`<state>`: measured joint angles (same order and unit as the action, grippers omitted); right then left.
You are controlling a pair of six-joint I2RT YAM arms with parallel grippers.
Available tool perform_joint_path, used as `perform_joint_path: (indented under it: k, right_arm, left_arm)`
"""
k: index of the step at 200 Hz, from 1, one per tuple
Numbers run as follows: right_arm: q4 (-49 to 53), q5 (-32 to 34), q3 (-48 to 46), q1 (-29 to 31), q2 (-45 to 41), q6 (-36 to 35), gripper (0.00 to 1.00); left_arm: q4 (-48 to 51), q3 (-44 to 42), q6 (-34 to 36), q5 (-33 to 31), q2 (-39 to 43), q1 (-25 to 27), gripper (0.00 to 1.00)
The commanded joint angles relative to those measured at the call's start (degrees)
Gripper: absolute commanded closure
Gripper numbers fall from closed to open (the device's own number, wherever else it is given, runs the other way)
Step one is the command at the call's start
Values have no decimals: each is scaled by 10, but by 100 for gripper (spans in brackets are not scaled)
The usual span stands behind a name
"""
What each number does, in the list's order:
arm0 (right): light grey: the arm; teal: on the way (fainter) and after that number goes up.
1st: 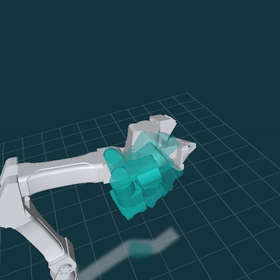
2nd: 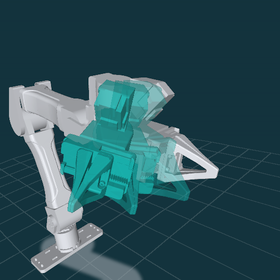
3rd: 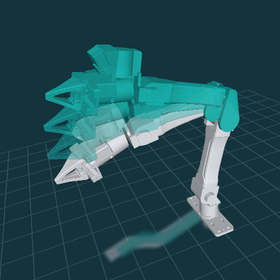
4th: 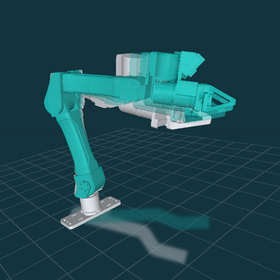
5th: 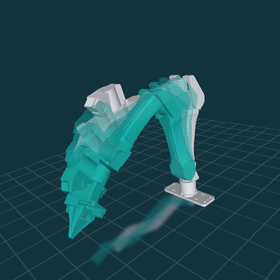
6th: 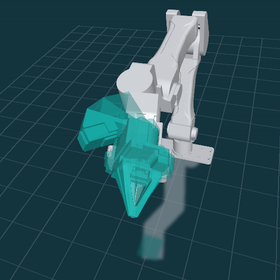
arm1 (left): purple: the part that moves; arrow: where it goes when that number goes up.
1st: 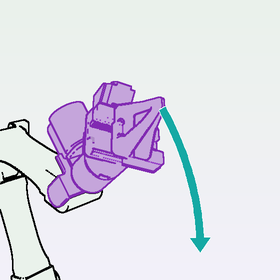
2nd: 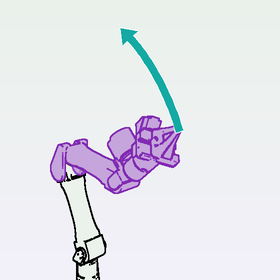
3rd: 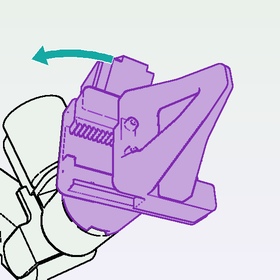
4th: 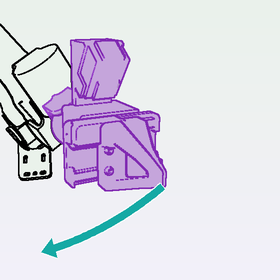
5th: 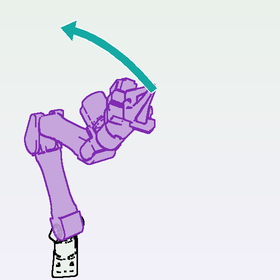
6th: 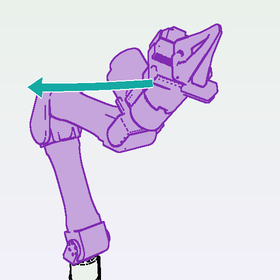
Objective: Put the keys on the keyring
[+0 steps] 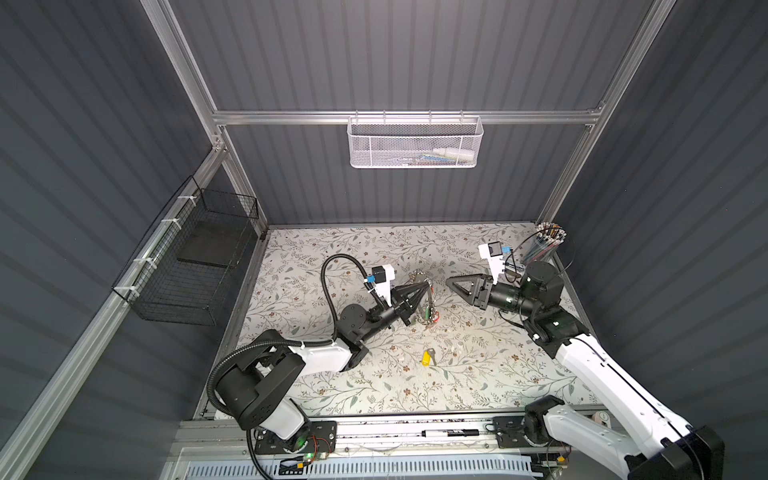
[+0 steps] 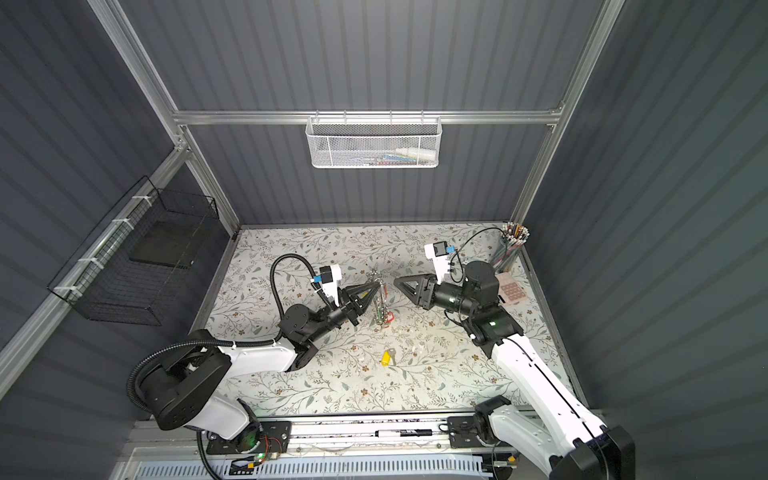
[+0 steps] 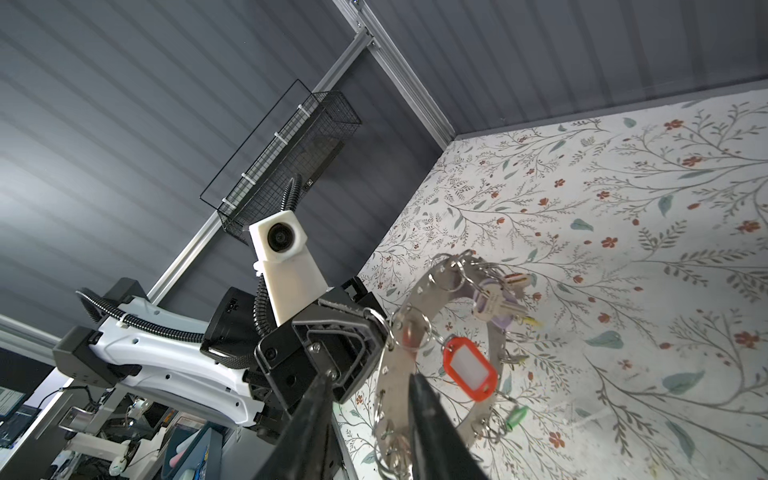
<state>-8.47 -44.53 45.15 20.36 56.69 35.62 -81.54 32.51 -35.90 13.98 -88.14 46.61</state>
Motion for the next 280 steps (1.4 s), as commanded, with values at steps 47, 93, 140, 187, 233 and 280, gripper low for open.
perform_joint_path:
  k: [47, 93, 140, 187, 233, 280]
  right_arm:
    - [-64, -34, -8, 4, 14, 10, 66]
    - [-78, -51, -3, 13, 35, 9, 67]
    - [-76, -65, 8, 24, 65, 0, 71]
    - [-72, -67, 8, 26, 65, -6, 80]
    - [-64, -54, 4, 28, 59, -7, 72]
    - [87, 103, 46, 28, 7, 6, 68]
  left_arm:
    - [-62, 17, -49, 5, 4, 0, 100]
    - [-62, 22, -49, 27, -2, 0, 100]
    - [-62, 34, -51, 74, -10, 0, 100]
    - [-62, 37, -50, 80, -15, 0, 100]
    - [-62, 40, -50, 76, -21, -1, 100]
    - [-1, 36, 28, 64, -7, 0, 100]
